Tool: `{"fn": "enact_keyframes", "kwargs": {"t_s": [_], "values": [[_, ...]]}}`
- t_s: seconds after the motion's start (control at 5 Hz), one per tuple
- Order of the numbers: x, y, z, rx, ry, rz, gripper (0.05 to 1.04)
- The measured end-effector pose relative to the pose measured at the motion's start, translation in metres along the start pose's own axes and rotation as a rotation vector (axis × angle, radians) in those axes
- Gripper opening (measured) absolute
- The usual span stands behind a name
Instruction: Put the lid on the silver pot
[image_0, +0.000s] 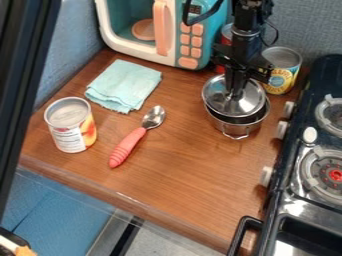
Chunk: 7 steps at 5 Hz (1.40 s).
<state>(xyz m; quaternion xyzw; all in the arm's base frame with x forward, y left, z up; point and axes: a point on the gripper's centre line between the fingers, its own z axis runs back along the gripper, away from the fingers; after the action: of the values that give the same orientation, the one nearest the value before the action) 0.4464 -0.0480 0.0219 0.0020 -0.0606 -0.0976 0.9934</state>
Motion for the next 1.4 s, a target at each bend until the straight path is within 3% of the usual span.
{"fn": "enact_keyframes", "kwargs": {"t_s": [0.6,1.2,1.4], "values": [[-0.007,-0.019,-0.001,-0.061,-0.004,-0.007,0.053],[-0.021,-0.018,-0.001,-0.043,0.04,0.0,0.076],[-0.026,-0.016,0.0,-0.027,0.075,-0.002,0.215]]}}
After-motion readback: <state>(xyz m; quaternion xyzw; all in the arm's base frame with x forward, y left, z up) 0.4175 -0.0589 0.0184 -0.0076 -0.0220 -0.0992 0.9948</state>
